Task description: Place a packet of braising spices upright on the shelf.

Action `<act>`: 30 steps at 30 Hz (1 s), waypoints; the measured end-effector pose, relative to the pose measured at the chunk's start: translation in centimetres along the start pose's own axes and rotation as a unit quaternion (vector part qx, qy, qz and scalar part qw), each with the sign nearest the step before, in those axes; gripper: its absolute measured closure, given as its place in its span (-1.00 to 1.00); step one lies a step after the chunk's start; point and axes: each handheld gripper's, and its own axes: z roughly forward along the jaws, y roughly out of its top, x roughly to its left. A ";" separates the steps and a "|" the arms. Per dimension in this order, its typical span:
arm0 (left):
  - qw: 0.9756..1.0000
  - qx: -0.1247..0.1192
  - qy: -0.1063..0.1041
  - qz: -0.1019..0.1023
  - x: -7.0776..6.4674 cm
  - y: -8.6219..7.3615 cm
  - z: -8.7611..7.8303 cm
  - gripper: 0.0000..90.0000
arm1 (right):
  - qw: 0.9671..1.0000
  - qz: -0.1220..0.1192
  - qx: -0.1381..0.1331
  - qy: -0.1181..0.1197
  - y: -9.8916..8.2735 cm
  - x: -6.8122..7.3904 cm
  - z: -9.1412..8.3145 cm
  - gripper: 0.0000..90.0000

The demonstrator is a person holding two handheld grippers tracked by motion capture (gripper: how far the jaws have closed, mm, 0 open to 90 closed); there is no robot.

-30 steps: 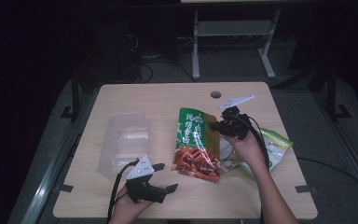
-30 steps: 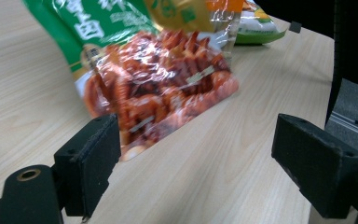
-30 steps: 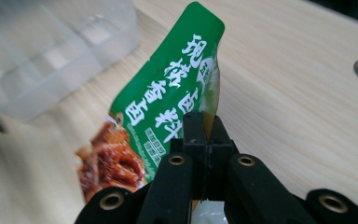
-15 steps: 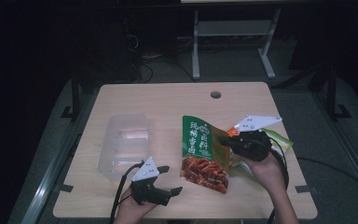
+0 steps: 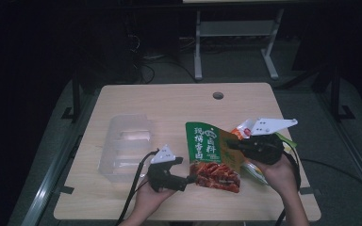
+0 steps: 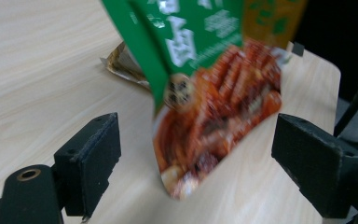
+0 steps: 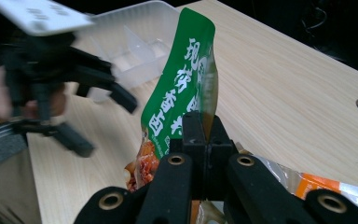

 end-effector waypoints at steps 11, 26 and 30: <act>0.997 0.022 -0.072 -0.003 2.3 2.1 2.6 0.05 | 1.000 -0.006 0.001 0.005 -0.1 -0.3 0.1 0.99; 0.996 0.029 -0.059 0.058 1.1 3.2 1.4 0.90 | 1.000 0.005 -0.018 -0.006 -0.5 -0.7 -0.6 0.98; 0.997 0.021 -0.054 0.050 1.1 2.9 1.1 0.91 | 0.999 0.026 -0.020 0.012 -1.3 -1.6 0.2 0.85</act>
